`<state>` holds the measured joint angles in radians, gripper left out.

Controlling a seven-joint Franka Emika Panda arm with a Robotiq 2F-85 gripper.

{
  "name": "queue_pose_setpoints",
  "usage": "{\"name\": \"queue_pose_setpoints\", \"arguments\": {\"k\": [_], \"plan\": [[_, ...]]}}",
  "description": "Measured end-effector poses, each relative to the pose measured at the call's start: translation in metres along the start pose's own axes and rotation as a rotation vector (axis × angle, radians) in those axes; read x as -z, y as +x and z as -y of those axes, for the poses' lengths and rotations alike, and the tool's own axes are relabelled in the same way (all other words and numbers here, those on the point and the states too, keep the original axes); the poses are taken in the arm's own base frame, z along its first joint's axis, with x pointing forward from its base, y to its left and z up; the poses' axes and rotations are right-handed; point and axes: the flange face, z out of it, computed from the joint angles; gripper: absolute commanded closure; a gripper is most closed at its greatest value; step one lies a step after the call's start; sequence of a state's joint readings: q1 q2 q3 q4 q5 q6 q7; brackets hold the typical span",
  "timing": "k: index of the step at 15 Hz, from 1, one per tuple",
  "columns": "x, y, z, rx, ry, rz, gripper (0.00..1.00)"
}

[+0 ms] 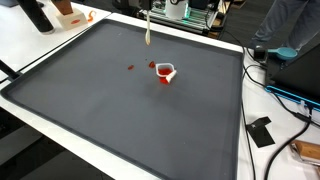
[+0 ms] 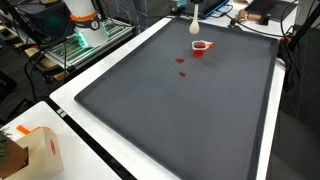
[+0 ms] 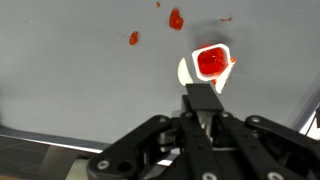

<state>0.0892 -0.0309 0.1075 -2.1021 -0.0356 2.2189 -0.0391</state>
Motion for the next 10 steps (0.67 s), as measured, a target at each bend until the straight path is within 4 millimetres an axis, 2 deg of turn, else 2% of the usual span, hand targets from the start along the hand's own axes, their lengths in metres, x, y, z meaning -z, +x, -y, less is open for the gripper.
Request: {"name": "queue_pose_setpoints", "arguments": {"k": [6,7,10], "plan": [[0.0063,0.0026,0.0047,0.008,0.0,-0.013,0.97],[0.0064,0.0026,0.0048,0.008,0.0,-0.013,0.87],[0.0065,0.0026,0.0047,0.01,-0.003,-0.013,0.87]]}}
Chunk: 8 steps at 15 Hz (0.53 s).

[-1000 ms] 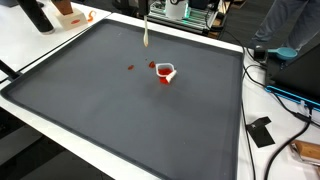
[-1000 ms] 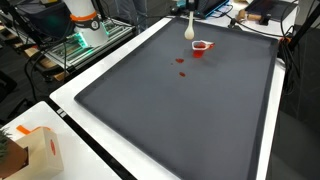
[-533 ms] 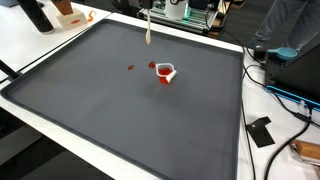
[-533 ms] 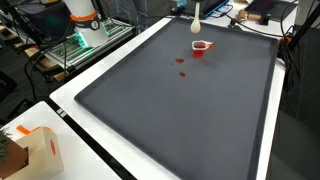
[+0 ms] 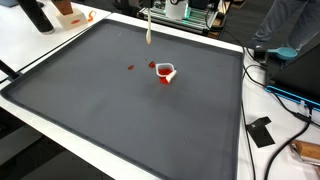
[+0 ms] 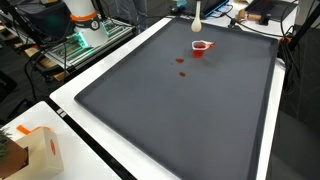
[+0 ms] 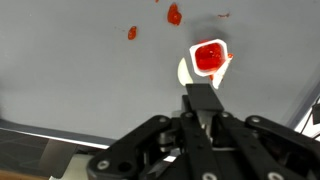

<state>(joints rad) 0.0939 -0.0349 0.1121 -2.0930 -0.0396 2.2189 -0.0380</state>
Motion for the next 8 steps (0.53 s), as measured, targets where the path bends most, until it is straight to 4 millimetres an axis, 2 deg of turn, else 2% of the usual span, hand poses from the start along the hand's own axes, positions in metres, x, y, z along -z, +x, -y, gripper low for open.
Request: {"name": "queue_pose_setpoints", "arguments": {"k": [2,3,8], "plan": [[0.0001,0.0,-0.0001,0.001,-0.002,0.0,0.87],[0.0001,0.0,-0.0001,0.001,-0.002,0.0,0.97],[-0.0017,0.0017,0.0013,-0.01,0.045,-0.012,0.97]]}}
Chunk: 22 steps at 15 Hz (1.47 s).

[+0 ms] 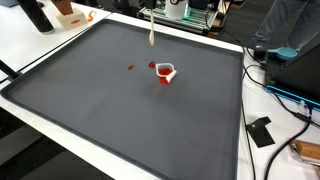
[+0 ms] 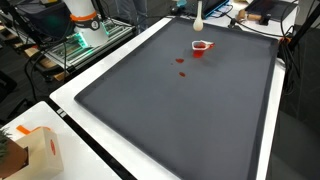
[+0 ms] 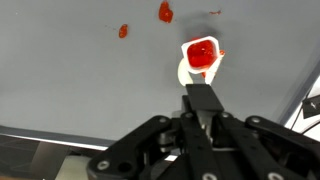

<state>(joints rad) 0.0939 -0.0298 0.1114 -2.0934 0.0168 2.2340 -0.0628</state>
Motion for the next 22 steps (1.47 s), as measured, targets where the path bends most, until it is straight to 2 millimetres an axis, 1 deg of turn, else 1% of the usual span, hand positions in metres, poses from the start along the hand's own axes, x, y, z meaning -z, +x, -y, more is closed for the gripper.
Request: {"name": "queue_pose_setpoints", "arguments": {"k": [3,6,12,15,18,22], "plan": [[-0.006,0.002,0.0,-0.016,0.075,-0.014,0.97],[-0.021,0.002,-0.002,-0.024,0.134,-0.016,0.97],[-0.075,-0.006,-0.008,-0.055,0.17,-0.005,0.97],[-0.098,-0.011,-0.014,-0.081,0.169,-0.009,0.97],[-0.111,-0.013,-0.018,-0.12,0.182,-0.017,0.97],[-0.123,-0.016,-0.02,-0.157,0.193,-0.028,0.97]]}}
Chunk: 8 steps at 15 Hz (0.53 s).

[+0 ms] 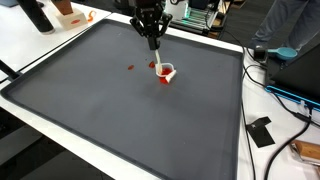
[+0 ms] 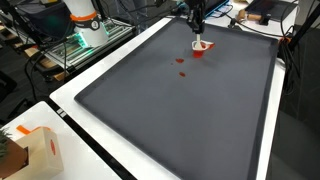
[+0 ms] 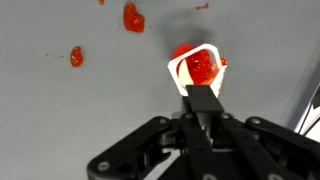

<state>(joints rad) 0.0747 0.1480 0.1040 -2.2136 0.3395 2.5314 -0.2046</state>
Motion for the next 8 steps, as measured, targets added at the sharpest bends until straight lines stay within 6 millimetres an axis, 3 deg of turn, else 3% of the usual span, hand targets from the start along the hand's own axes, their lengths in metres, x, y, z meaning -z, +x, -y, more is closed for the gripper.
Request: {"name": "queue_pose_setpoints", "arguments": {"k": [8], "plan": [[-0.016,-0.004,0.0,-0.055,0.026,-0.038,0.97]]}}
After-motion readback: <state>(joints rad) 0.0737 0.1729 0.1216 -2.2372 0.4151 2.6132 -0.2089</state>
